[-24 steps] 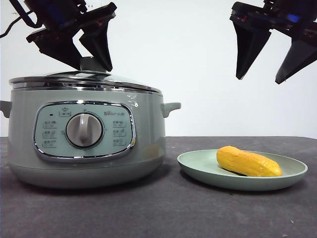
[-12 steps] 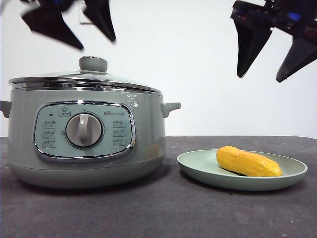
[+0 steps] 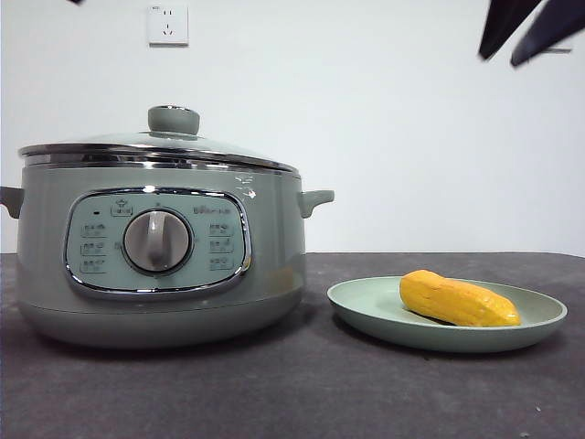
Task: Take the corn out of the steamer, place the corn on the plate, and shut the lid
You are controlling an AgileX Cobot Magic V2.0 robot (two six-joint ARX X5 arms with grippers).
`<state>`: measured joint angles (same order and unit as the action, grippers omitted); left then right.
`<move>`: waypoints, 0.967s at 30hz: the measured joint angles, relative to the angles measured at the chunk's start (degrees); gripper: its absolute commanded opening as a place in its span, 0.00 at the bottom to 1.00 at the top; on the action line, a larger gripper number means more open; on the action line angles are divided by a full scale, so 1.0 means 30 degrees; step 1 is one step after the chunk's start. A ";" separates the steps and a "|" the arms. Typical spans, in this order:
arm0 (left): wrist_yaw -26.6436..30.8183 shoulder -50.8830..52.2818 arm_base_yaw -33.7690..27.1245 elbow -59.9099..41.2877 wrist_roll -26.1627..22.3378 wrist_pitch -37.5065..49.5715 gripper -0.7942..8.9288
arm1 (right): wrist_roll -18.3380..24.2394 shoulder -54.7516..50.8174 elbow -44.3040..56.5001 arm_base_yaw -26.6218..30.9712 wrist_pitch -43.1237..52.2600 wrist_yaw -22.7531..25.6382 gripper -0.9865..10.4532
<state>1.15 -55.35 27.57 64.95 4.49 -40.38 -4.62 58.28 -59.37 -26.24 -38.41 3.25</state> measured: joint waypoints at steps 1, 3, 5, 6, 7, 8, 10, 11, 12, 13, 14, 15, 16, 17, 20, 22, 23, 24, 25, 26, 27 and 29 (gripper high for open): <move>0.0350 0.0335 0.0044 -0.0022 -0.0007 -0.0036 0.07 | 0.0022 -0.0408 0.0240 0.0000 0.0270 0.0000 0.08; 0.1231 0.1282 0.0219 -0.0328 -0.0102 0.0175 0.07 | 0.0044 -0.1479 0.1086 0.0000 0.1122 0.0000 0.08; 0.1974 0.3126 0.0576 -0.1770 -0.0138 0.1056 0.07 | 0.0044 -0.3191 0.2827 0.0000 0.2871 0.0007 0.08; 0.2295 0.4007 0.0714 -0.2667 -0.0138 0.1450 0.07 | 0.0044 -0.4051 0.3745 0.0000 0.3738 0.0000 0.08; 0.2761 0.5151 0.0831 -0.3912 -0.0146 0.1989 0.07 | 0.0044 -0.5122 0.4874 0.0000 0.4707 0.0007 0.08; 0.3053 0.6135 0.0889 -0.4976 -0.0146 0.2302 0.07 | 0.0036 -0.5967 0.5763 0.0000 0.5413 0.0000 0.08; 0.3177 0.8349 0.0896 -0.7322 -0.0146 0.2849 0.07 | -0.0058 -0.7541 0.7446 0.0000 0.6419 0.0000 0.08; 0.3220 0.9384 0.0903 -0.8225 -0.0124 0.2718 0.07 | -0.0262 -0.7883 0.7847 -0.0007 0.6207 0.0000 0.09; 0.3228 0.9785 0.0903 -0.8386 -0.0087 0.2390 0.08 | -0.0430 -0.7934 0.7898 0.0000 0.6149 0.0007 0.09; 0.3228 0.9974 0.0903 -0.8386 0.0036 0.2106 0.08 | -0.0619 -0.7927 0.7898 0.0000 0.6258 0.0029 0.09; 0.3228 0.9996 0.0903 -0.8357 0.0124 0.2033 0.08 | -0.0721 -0.7905 0.7898 0.0000 0.6339 0.0109 0.09; 0.3228 0.9989 0.0903 -0.8342 0.0197 0.1967 0.08 | -0.0780 -0.7868 0.7898 0.0000 0.6331 0.0138 0.09; 0.3228 0.9959 0.0903 -0.8342 0.0240 0.1749 0.08 | -0.0831 -0.7854 0.7898 0.0000 0.6280 0.0240 0.09; 0.3198 0.9938 0.0903 -0.8342 0.0270 0.1464 0.08 | -0.0852 -0.7847 0.7898 0.0000 0.6266 0.0313 0.09; 0.2849 0.9887 0.0911 -0.8349 0.0386 0.1071 0.08 | -0.0911 -0.7868 0.7898 0.0000 0.6273 0.0364 0.09; 0.2834 0.9872 0.0911 -0.8349 0.0386 0.1042 0.08 | -0.0969 -0.7839 0.7898 0.0000 0.6266 0.0459 0.09; 0.2834 0.9872 0.0911 -0.8349 0.0386 0.1042 0.08 | -0.0976 -0.7839 0.7898 0.0000 0.6266 0.0488 0.09; 0.2834 0.9872 0.0911 -0.8349 0.0393 0.1042 0.08 | -0.0976 -0.7847 0.7898 0.0000 0.6266 0.0488 0.09; 0.2834 0.9872 0.0911 -0.8349 0.0393 0.1042 0.08 | -0.0976 -0.7847 0.7898 0.0000 0.6266 0.0488 0.09; 0.2834 0.9872 0.0911 -0.8349 0.0393 0.1042 0.08 | -0.0976 -0.7847 0.7898 0.0000 0.6266 0.0488 0.09; 0.2827 0.9872 0.0911 -0.8349 0.0393 0.1049 0.08 | -0.0976 -0.7847 0.7898 0.0000 0.6266 0.0488 0.09; 0.2820 0.9872 0.0911 -0.8349 0.0393 0.1049 0.08 | -0.0976 -0.7847 0.7898 0.0000 0.6266 0.0488 0.09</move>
<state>9.61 -25.74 30.30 39.90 5.67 -37.23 -7.55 34.74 -35.68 -26.24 -19.62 4.71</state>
